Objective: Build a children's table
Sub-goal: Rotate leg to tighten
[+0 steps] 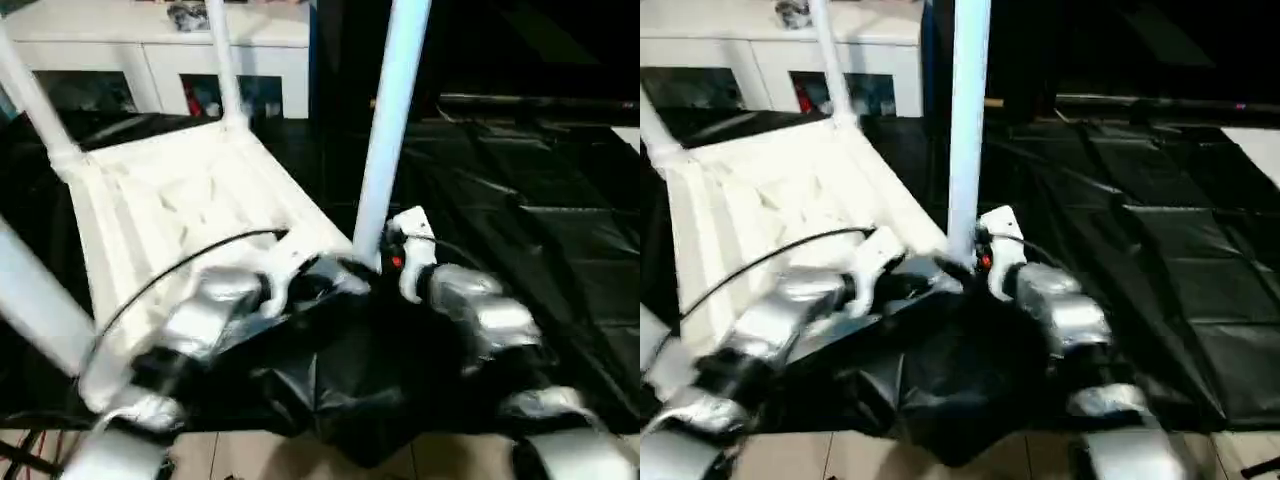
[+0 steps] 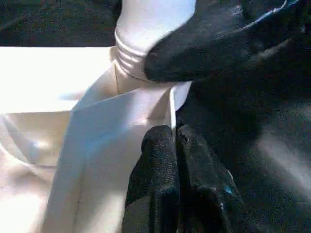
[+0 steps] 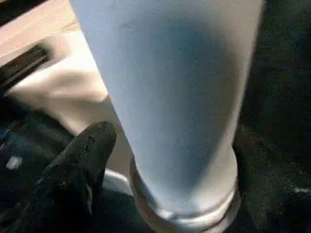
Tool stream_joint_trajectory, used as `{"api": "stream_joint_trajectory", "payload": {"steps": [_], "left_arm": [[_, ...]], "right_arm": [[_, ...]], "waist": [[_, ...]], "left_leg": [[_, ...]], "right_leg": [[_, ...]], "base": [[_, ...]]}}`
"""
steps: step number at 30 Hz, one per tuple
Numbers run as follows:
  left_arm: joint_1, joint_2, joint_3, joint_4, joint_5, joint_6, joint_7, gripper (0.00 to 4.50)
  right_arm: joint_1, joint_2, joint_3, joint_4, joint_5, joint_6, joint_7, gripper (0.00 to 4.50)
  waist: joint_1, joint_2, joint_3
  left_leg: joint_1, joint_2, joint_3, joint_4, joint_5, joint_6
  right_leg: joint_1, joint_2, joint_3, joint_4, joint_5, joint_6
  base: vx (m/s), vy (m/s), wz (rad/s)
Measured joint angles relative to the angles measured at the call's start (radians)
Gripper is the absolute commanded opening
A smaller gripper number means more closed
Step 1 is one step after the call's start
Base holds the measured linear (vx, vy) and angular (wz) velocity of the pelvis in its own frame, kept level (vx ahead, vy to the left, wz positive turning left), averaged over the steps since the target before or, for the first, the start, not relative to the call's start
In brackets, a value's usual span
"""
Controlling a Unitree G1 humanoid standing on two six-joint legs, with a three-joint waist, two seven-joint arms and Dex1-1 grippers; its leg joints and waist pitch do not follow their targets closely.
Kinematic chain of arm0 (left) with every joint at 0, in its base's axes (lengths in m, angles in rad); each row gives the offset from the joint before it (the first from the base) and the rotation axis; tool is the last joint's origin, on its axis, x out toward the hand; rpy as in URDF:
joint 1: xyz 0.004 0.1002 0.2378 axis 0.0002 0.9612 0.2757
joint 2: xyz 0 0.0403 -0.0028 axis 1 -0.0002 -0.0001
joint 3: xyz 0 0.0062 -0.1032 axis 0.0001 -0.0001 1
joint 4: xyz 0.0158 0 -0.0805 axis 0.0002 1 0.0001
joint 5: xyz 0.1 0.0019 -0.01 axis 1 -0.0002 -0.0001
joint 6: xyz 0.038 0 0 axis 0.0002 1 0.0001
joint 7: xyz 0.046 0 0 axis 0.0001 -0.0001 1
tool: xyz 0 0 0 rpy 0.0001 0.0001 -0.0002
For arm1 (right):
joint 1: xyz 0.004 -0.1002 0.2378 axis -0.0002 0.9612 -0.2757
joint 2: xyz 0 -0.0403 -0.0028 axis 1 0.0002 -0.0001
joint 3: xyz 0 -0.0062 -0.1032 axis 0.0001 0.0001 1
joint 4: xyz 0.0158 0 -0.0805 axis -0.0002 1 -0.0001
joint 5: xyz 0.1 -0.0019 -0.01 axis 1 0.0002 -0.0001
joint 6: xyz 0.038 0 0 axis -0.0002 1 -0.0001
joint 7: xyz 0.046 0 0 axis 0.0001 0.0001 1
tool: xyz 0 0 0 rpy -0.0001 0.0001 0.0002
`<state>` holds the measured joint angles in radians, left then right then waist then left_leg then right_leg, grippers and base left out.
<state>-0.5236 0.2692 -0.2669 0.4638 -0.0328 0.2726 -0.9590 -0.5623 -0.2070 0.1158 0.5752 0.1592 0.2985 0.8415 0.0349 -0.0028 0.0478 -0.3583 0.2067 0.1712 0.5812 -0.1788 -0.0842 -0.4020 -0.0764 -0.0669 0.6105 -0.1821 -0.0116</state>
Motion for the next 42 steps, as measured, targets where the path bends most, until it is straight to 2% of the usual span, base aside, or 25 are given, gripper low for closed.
{"api": "stream_joint_trajectory", "payload": {"steps": [4, 7, 9, 12, 13, 23, 26, 29, 30, 33, 36, 40, 42], "left_arm": [[0.024, 0.069, -0.030, -0.057, -0.020, -0.013, -0.133, 0.00], [0.035, 0.105, -0.046, -0.081, -0.032, -0.012, -0.212, 0.00], [0.037, 0.119, -0.047, -0.086, -0.032, -0.013, -0.245, 0.00], [0.037, 0.132, -0.056, -0.090, -0.035, -0.017, -0.273, 0.00], [0.037, 0.138, -0.060, -0.090, -0.038, -0.018, -0.284, 0.00], [0.037, 0.141, -0.064, -0.094, -0.043, -0.018, -0.313, 0.00], [0.037, 0.128, -0.062, -0.091, -0.041, -0.013, -0.291, 0.00], [0.026, 0.092, -0.043, -0.058, -0.031, -0.002, -0.224, 0.00], [0.011, 0.074, -0.035, -0.035, -0.024, 0.010, -0.184, 0.00], [-0.034, 0.017, -0.013, 0.028, 0.009, 0.040, -0.049, 0.00], [-0.068, -0.036, 0.001, 0.074, 0.022, 0.064, 0.058, 0.00], [-0.089, -0.073, 0.014, 0.111, 0.034, 0.066, 0.125, 0.00], [-0.096, -0.079, 0.015, 0.119, 0.038, 0.065, 0.128, 0.00]], "right_arm": [[0.028, -0.080, 0.071, -0.052, 0.013, -0.003, 0.194, 4.06], [0.043, -0.120, 0.099, -0.081, 0.024, 0.003, 0.316, 4.06], [0.043, -0.129, 0.109, -0.081, 0.024, 0.005, 0.358, 3.73], [0.043, -0.142, 0.121, -0.080, 0.023, 0.005, 0.389, 3.65], [0.043, -0.148, 0.128, -0.080, 0.023, 0.004, 0.405, 3.40], [0.040, -0.157, 0.137, -0.079, 0.023, 0.010, 0.443, 2.81], [0.045, -0.150, 0.126, -0.079, 0.023, 0.019, 0.433, 2.73], [0.053, -0.121, 0.080, -0.060, 0.023, 0.020, 0.345, 2.72], [0.053, -0.096, 0.053, -0.041, 0.021, 0.016, 0.279, 2.71], [0.033, 0.001, -0.019, 0.030, 0.007, -0.022, 0.024, 2.70], [0.004, 0.069, -0.059, 0.081, -0.006, -0.045, -0.169, 2.69], [-0.014, 0.114, -0.086, 0.104, -0.019, -0.052, -0.297, 2.69], [-0.014, 0.118, -0.091, 0.104, -0.023, -0.060, -0.303, 3.24]], "waist": [[0.023, -0.001, 0.000], [0.036, -0.001, 0.001], [0.036, -0.001, 0.001], [0.036, -0.002, 0.001], [0.036, -0.002, 0.001], [0.042, -0.002, 0.001], [0.047, -0.002, 0.001], [0.047, -0.002, 0.001], [0.044, -0.002, 0.001], [0.017, -0.002, 0.001], [-0.003, -0.001, 0.001], [-0.007, 0.000, 0.000], [-0.007, 0.001, 0.000]], "left_leg": [[-0.001, 0.000, 0.002, -0.002, 0.000, 0.001], [-0.003, 0.000, 0.004, -0.001, 0.000, 0.001], [-0.004, 0.000, 0.004, 0.002, 0.000, 0.001], [-0.004, 0.000, 0.003, 0.005, 0.000, 0.001], [-0.003, 0.000, 0.003, 0.005, 0.000, 0.001], [-0.006, 0.001, 0.002, 0.005, 0.000, 0.001], [-0.006, 0.001, 0.002, 0.006, 0.000, 0.001], [-0.003, 0.001, 0.002, 0.007, 0.000, 0.001], [-0.001, 0.001, 0.002, 0.007, 0.000, 0.000], [0.003, 0.000, 0.001, 0.007, 0.001, 0.000], [0.004, 0.000, -0.001, 0.007, 0.001, 0.000], [0.005, 0.000, -0.001, 0.006, 0.001, 0.000], [0.005, 0.000, -0.001, 0.005, 0.001, 0.000]], "right_leg": [[-0.002, 0.000, -0.001, 0.000, -0.003, -0.002], [-0.002, 0.000, 0.001, -0.001, -0.004, -0.002], [-0.002, 0.000, 0.001, 0.000, -0.004, -0.002], [0.000, -0.001, 0.002, 0.001, -0.004, -0.002], [0.001, -0.001, 0.003, 0.001, -0.004, -0.002], [0.000, -0.001, 0.002, 0.001, -0.004, -0.001], [0.000, -0.001, 0.002, 0.002, -0.004, -0.001], [0.003, -0.001, 0.003, 0.002, -0.004, -0.002], [0.004, -0.001, 0.003, 0.002, -0.004, -0.001], [0.005, -0.001, 0.003, 0.001, -0.006, 0.003], [0.004, -0.001, 0.001, -0.001, -0.006, 0.003], [0.004, -0.001, 0.001, -0.001, -0.006, 0.003], [0.004, -0.001, 0.001, -0.001, -0.006, 0.003]], "base": [[0.026, -0.004, 0.02], [0.000, 0.000, 0.00], [0.000, 0.000, 0.00], [0.000, 0.000, 0.00], [0.000, 0.000, 0.00], [0.000, 0.000, 0.00], [0.000, 0.000, 0.00], [0.000, 0.000, 0.00], [0.000, 0.000, 0.00], [0.000, 0.000, 0.00], [0.000, 0.000, 0.00], [0.000, 0.000, 0.00], [0.000, 0.000, 0.00]]}}
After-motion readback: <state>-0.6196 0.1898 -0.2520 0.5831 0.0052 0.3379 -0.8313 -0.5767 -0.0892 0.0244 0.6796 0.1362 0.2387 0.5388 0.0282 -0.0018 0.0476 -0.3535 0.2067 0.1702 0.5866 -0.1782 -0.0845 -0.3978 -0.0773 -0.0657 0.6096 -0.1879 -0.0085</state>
